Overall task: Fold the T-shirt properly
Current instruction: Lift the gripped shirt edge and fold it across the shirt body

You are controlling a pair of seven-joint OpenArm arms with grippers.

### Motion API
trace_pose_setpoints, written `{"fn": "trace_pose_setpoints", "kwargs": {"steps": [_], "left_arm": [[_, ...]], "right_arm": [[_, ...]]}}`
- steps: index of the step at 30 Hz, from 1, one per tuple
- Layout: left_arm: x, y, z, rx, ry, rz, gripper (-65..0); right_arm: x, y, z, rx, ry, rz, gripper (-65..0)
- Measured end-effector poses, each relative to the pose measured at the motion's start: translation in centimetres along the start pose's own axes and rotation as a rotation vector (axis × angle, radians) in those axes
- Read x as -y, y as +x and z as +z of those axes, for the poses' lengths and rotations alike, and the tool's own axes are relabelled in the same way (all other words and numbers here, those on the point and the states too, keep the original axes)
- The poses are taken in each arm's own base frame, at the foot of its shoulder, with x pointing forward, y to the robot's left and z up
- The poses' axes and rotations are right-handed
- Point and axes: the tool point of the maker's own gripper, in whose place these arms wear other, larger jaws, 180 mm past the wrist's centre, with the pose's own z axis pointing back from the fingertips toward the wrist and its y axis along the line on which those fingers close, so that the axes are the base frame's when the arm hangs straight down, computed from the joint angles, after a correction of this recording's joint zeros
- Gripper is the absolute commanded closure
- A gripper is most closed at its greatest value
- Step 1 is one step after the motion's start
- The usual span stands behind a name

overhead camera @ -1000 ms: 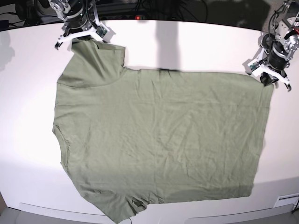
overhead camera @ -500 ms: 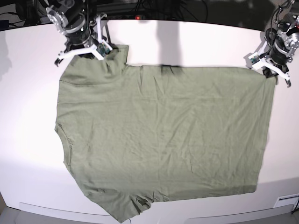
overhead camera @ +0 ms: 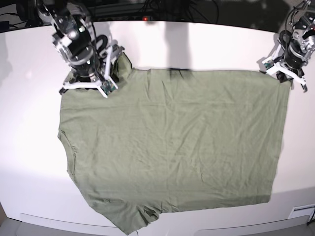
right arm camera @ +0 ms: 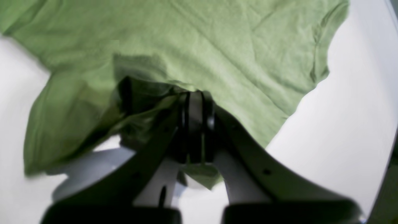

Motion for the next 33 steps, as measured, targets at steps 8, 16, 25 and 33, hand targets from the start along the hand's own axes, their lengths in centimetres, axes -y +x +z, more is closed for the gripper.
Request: {"fn": "trace_pose_setpoints", "kwargs": {"steps": [8,16,25,33], "left_arm": [[-3.0,1.2,-0.7,0.033,0.038,0.069,0.0],[-7.9,3.1,-1.2,0.097,0.099,0.189,0.0],[-10.3,6.4,-2.5,0.157,0.137,0.304,0.0],[-13.2,7.2,-4.9,0.14,0.203,0.408,0.0]], "right_arm": [[2.1,2.6,-1.6,0.045,-0.042,-0.04,0.0],[4.7,5.2,-2.2,0.098,-0.086,-0.051,0.0],[9.3,7.1,-5.3,0.103,-0.134,-0.08,0.0],[12.2,8.5,-7.3,0.111,-0.124,-0.087,0.0]]}}
